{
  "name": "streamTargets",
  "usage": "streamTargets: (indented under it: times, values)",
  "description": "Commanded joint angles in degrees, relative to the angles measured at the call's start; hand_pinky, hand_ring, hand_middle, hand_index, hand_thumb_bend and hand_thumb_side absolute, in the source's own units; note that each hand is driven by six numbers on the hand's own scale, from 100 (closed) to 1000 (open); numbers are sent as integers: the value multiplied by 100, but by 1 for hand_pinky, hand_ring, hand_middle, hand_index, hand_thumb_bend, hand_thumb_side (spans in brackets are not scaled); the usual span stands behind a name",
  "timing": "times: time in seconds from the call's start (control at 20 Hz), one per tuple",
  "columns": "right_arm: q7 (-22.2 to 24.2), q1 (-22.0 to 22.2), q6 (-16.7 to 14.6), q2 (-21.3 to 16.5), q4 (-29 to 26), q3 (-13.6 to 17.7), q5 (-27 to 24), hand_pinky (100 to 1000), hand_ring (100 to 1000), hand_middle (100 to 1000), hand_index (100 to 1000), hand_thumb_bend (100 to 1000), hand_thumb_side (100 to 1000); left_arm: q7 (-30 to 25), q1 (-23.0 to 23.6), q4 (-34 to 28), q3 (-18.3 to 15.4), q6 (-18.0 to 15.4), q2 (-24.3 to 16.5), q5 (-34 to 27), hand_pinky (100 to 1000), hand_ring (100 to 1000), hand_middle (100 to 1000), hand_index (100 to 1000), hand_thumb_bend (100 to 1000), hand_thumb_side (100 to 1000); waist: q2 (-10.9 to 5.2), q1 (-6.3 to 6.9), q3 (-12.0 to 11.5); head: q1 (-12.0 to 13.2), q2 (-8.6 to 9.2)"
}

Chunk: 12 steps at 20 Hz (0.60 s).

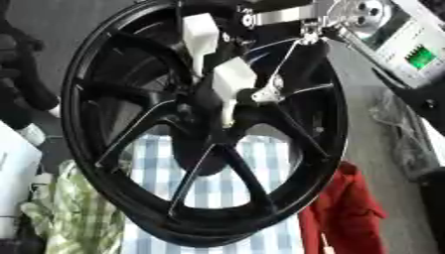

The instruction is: Pull the pin out of the wheel hub.

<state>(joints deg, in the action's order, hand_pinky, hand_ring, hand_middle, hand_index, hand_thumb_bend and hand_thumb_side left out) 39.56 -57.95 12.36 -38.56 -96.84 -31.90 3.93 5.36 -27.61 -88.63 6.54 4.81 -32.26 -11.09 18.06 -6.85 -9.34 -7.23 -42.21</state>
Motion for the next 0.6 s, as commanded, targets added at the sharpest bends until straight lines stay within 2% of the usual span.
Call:
streamTargets:
  times: [0.05, 0.35, 0.6]
  values:
    - [-27, -150, 8, -159, -150, 66, -67, 791, 595, 375, 424, 100, 100, -10, -18, -80, -29, -9, -193, 12, 764, 831, 766, 799, 100, 874, -142, 63, 15, -27, 2]
    - [123, -247, 50, -430, -424, 122, -225, 785, 589, 369, 421, 100, 100, -17, 21, -69, -24, -14, -211, 11, 765, 831, 766, 799, 100, 872, -221, 67, 76, -3, -54]
    - [60, -197, 187, -831, -702, 330, -533, 785, 586, 364, 416, 100, 100, -15, 47, -61, -25, -18, -226, 11, 765, 832, 767, 799, 100, 870, -271, 63, 135, -17, -91]
